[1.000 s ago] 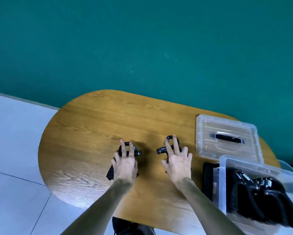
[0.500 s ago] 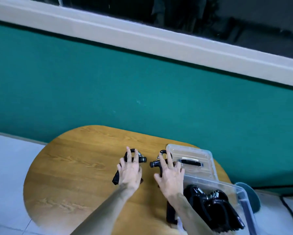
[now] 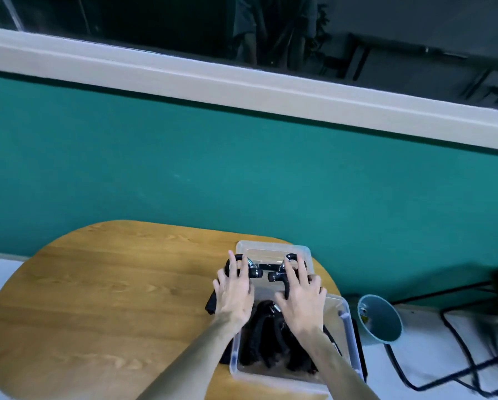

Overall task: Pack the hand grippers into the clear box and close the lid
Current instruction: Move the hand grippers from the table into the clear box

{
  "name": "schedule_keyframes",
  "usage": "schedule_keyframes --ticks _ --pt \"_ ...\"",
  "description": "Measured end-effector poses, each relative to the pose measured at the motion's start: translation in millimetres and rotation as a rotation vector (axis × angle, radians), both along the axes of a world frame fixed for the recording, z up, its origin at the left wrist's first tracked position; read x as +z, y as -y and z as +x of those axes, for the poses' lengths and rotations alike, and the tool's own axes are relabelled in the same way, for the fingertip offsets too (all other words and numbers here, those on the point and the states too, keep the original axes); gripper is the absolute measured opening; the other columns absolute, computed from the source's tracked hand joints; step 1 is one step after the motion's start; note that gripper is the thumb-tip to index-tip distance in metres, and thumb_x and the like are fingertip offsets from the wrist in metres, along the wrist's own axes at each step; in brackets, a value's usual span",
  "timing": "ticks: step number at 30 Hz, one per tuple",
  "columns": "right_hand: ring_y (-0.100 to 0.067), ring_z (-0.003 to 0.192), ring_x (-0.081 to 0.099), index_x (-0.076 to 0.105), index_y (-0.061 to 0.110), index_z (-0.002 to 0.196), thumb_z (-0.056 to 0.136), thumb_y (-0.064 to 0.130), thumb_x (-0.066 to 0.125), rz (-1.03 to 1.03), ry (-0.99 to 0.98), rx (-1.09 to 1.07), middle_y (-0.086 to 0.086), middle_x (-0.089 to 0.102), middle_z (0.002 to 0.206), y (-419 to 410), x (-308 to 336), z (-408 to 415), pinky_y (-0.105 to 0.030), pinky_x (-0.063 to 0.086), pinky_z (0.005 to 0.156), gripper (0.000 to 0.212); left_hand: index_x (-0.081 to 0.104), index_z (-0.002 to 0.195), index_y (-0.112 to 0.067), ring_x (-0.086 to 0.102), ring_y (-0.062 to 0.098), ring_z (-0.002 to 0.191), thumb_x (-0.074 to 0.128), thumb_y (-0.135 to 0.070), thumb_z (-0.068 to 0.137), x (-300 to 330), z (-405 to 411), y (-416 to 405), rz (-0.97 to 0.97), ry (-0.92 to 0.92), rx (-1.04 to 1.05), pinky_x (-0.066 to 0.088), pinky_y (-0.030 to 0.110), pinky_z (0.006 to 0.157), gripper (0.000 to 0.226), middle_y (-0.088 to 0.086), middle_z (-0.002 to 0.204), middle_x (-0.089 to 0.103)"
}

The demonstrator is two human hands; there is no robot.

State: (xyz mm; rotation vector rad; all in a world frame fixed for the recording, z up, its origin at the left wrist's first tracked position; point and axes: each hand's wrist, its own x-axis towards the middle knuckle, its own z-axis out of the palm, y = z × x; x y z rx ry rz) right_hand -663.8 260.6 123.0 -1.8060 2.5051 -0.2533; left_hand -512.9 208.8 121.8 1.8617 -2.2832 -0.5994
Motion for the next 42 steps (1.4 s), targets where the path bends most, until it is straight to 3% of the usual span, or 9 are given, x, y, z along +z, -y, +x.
schedule_keyframes --ticks 4,8,15,22,27,31,37,40,42 --pt "-0.033 0.092 0.048 0.031 0.030 0.152 0.071 0.038 0.070 0.056 0.006 -0.057 0.001 0.023 0.163 -27.0 -20.1 -45.5 -0.046 0.044 0.075 0.089 -0.005 0.160 -0.022 0.034 0.033 0.125 0.038 -0.022 0.105 -17.3 -40.8 -22.6 0.047 0.037 -0.045 0.034 0.045 0.105 0.070 0.011 0.166 -0.016" --pt "-0.035 0.092 0.051 0.040 0.028 0.146 0.068 0.036 0.073 0.113 0.060 -0.082 -0.001 0.032 0.160 -44.3 -46.8 -76.0 -0.048 0.047 0.075 0.086 -0.002 0.160 -0.022 0.023 0.038 0.140 0.041 -0.023 0.105 -39.1 -72.8 -37.6 0.095 0.068 -0.044 0.030 0.051 0.112 0.070 0.011 0.166 -0.018" --pt "-0.039 0.096 0.053 0.050 0.026 0.139 0.063 0.034 0.077 0.197 0.109 -0.052 -0.004 0.044 0.152 -52.4 -98.1 -100.5 -0.049 0.048 0.076 0.081 -0.005 0.160 -0.019 0.028 0.038 0.137 0.047 -0.016 0.102 -85.9 -107.7 -47.0 0.183 0.115 -0.024 0.032 0.050 0.112 0.078 0.013 0.163 -0.027" --pt "-0.035 0.112 0.046 0.033 0.029 0.151 0.080 0.043 0.065 0.276 0.137 -0.011 -0.001 0.023 0.163 -50.6 -134.5 -98.3 -0.048 0.043 0.090 0.079 -0.004 0.160 -0.016 0.027 0.041 0.138 0.058 0.001 0.091 -123.9 -118.3 -54.8 0.157 0.169 -0.024 0.033 0.052 0.112 0.094 0.016 0.152 -0.046" --pt "-0.033 0.094 0.049 0.044 0.024 0.145 0.068 0.040 0.073 0.229 0.133 -0.016 -0.004 0.037 0.156 -50.2 -148.9 -98.6 -0.047 0.049 0.078 0.084 -0.014 0.158 -0.017 0.005 0.041 0.149 0.048 0.013 0.089 -137.5 -121.9 -59.8 0.189 0.202 -0.028 0.012 0.056 0.121 0.098 0.014 0.148 -0.052" --pt "-0.032 0.100 0.046 0.041 0.024 0.148 0.071 0.039 0.067 0.246 0.149 0.001 -0.003 0.029 0.160 -51.6 -151.2 -96.4 -0.047 0.053 0.080 0.082 -0.021 0.156 -0.021 -0.005 0.042 0.151 0.043 0.014 0.089 -137.6 -124.4 -57.4 0.267 0.211 -0.015 0.000 0.054 0.122 0.099 0.011 0.150 -0.050" --pt "-0.029 0.106 0.045 0.033 0.023 0.151 0.079 0.043 0.057 0.277 0.104 0.028 -0.004 0.021 0.162 -47.5 -148.9 -96.8 -0.043 0.049 0.088 0.078 -0.025 0.155 -0.020 -0.005 0.044 0.151 0.041 0.006 0.095 -136.8 -127.4 -53.8 0.308 0.272 -0.003 0.001 0.055 0.121 0.092 0.015 0.148 -0.051" --pt "-0.032 0.099 0.050 0.044 0.019 0.144 0.077 0.044 0.057 0.284 0.074 0.024 -0.010 0.035 0.157 -46.4 -147.0 -96.5 -0.047 0.048 0.081 0.074 -0.025 0.154 -0.024 0.002 0.039 0.151 0.033 -0.021 0.106 -134.3 -125.8 -54.3 0.307 0.243 -0.005 0.008 0.054 0.121 0.076 0.013 0.152 -0.047" --pt "-0.035 0.100 0.053 0.052 0.016 0.135 0.078 0.046 0.051 0.288 0.065 0.022 -0.013 0.043 0.150 -45.8 -146.7 -95.6 -0.049 0.047 0.079 0.064 -0.024 0.155 -0.029 0.018 0.034 0.148 0.020 -0.040 0.107 -130.6 -121.1 -53.8 0.282 0.244 -0.007 0.019 0.050 0.119 0.066 0.010 0.158 -0.038"
